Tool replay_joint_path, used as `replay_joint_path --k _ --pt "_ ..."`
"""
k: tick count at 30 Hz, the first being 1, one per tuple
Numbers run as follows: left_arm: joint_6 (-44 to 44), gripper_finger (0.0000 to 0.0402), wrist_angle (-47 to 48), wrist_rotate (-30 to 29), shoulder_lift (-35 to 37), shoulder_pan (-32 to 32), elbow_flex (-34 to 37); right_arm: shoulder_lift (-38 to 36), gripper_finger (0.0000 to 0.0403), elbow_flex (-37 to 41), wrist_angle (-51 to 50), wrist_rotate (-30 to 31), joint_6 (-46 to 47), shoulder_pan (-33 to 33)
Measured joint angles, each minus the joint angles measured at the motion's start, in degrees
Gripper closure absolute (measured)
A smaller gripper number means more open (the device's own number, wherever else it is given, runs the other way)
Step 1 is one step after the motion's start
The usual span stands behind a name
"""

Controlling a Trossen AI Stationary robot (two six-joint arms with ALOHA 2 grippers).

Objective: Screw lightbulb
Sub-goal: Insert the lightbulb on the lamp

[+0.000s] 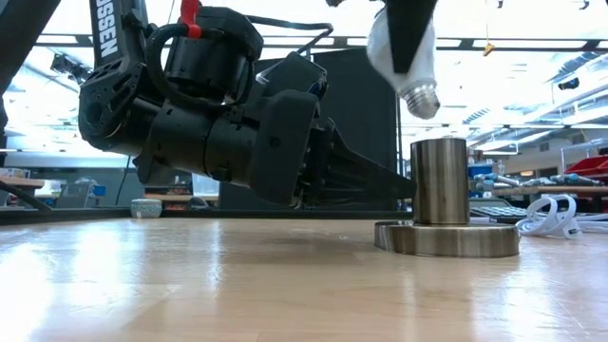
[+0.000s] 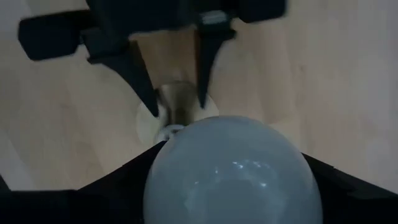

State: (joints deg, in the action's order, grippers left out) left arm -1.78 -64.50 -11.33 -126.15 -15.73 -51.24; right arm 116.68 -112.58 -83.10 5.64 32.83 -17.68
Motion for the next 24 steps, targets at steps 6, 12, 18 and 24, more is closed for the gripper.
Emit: replay_joint_path --k 6,12,18,24 --pt "0.03 0.0182 2.43 1.85 0.00 0.00 0.03 -0.76 0.0127 -2.21 -2.35 7.28 4.26 -4.81" --pt "-0.44 0.0182 2.55 2.98 0.00 0.00 0.04 -0.76 0.0125 -1.52 -1.65 11.27 5.51 -8.56" --pt "-1.65 0.0182 0.58 2.05 0.00 0.00 0.04 -0.72 0.0126 -1.46 -1.72 13.09 5.82 -9.24" --pt "-2.78 0.0164 -0.41 1.36 0.00 -0.03 -0.42 -0.72 0.0126 -1.44 -0.51 14.30 6.16 -9.37"
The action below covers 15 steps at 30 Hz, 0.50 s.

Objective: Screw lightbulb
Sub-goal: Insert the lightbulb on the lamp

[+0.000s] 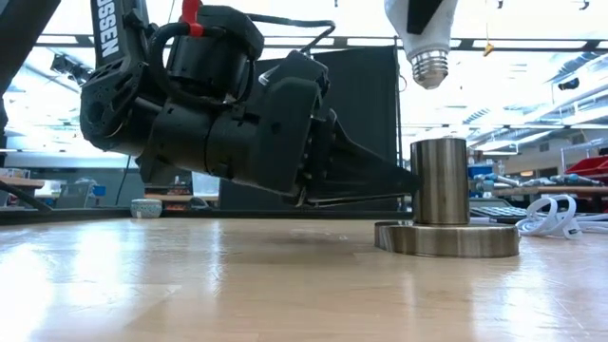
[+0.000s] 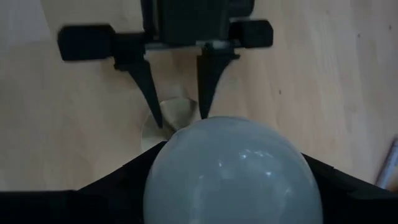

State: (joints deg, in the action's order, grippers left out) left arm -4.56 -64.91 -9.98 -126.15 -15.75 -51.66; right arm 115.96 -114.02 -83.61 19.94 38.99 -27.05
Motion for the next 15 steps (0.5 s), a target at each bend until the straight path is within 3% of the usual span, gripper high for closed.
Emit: replay_joint_path --k 8,15 --pt "1.39 0.0110 0.62 -0.90 0.00 -0.83 -1.63 0.00 0.0126 0.04 1.40 1.42 0.51 0.00" --pt "2.45 0.0102 2.53 -1.40 -1.38 -0.82 -3.47 0.17 0.0126 5.35 4.75 1.38 1.83 0.00"
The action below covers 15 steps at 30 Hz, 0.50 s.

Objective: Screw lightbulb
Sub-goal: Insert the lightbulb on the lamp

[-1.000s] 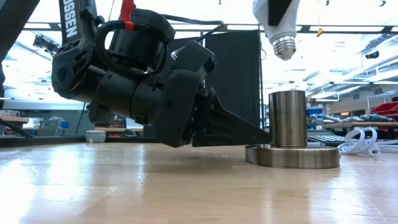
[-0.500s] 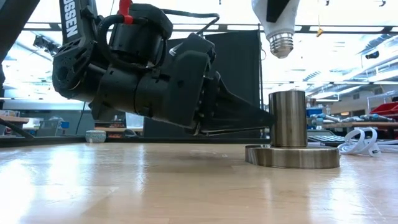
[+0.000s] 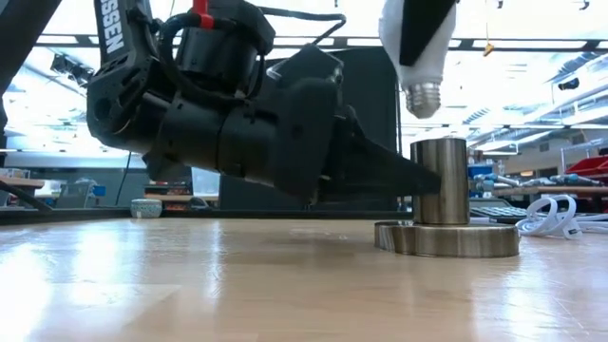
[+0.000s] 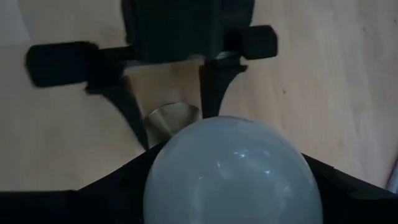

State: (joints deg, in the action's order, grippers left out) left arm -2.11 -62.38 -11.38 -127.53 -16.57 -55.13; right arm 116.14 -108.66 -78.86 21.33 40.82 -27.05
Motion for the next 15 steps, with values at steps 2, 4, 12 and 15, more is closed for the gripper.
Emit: replay_joint_path --k 2,4,12,15 --pt "0.04 0.0101 0.65 0.04 -0.89 -0.03 -0.93 -0.09 0.0126 0.99 0.31 0.84 0.96 -0.01" --pt "-0.51 0.0101 0.69 0.05 -2.35 -0.05 -1.98 -0.40 0.0126 1.67 1.30 1.33 1.07 -0.05" --pt "-1.07 0.0101 0.49 0.00 -4.13 -0.14 -4.33 -0.66 0.0126 1.75 1.27 1.73 2.30 -1.31" --pt "-1.09 0.0101 -0.34 -0.15 -4.13 -0.14 -4.37 -0.66 0.0126 1.79 1.22 1.41 3.01 -1.42"
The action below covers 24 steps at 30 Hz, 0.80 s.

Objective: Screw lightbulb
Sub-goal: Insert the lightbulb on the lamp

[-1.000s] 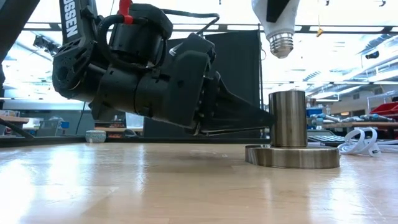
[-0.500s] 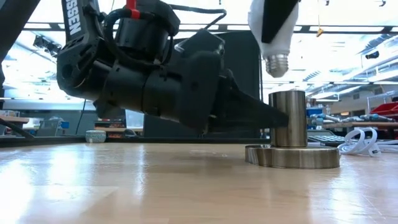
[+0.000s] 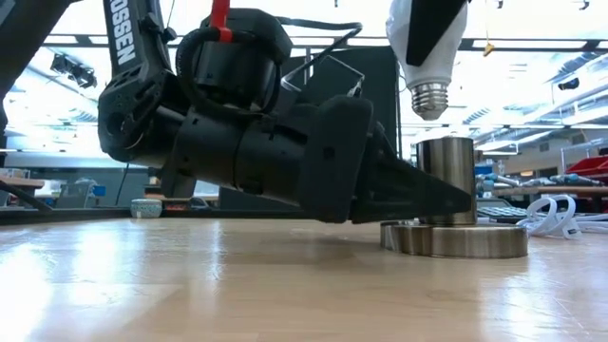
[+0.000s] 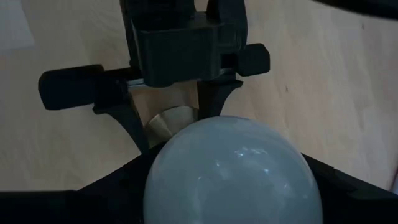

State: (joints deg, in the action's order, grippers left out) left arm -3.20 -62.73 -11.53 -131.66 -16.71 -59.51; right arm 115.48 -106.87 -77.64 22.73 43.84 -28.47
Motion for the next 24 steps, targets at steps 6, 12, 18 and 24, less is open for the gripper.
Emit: replay_joint_path --k 6,12,18,24 --pt "-0.02 0.0121 -0.90 -2.38 0.00 -0.02 -0.10 0.00 0.0126 -0.02 -0.05 -1.19 0.40 0.00" --pt "-0.05 0.0155 0.31 -2.38 0.00 -0.02 -1.74 0.00 0.0125 0.00 0.06 -1.38 1.14 0.03" --pt "-0.06 0.0193 1.23 -2.38 0.02 0.02 -2.25 0.00 0.0125 -0.02 0.08 -1.89 1.66 0.15" --pt "0.52 0.0218 3.24 -2.38 0.24 0.20 -2.15 0.00 0.0125 -0.02 2.21 -2.94 -0.20 1.00"
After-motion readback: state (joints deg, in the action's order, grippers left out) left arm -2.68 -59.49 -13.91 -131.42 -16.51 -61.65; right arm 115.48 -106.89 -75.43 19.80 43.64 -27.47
